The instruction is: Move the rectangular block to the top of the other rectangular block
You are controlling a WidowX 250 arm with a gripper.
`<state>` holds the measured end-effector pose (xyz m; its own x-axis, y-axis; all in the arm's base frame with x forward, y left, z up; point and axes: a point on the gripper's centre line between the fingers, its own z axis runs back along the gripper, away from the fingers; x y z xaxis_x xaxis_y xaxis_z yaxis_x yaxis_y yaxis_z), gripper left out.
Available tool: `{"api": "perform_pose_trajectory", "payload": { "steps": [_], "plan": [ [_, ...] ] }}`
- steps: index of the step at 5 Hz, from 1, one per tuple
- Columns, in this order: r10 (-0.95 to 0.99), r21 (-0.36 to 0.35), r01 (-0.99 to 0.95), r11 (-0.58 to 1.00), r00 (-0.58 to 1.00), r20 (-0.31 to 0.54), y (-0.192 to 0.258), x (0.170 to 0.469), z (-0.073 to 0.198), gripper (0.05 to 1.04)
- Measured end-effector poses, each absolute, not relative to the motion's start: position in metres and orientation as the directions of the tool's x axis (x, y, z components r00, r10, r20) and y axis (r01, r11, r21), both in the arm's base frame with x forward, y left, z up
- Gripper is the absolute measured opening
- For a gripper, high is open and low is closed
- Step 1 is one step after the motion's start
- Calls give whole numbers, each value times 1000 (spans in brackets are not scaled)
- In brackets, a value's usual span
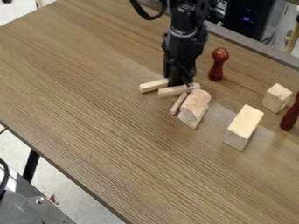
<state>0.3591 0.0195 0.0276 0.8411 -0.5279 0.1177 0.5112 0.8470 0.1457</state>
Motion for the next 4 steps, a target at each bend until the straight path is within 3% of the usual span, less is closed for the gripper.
{"api": "perform_pose_trajectory", "payload": {
  "steps": [2,4],
  "plan": [
    [-577,157,558,815,806,130,7,350,26,145],
    [-541,124,527,841,828,146,0,353,31,145]
  ]
}}
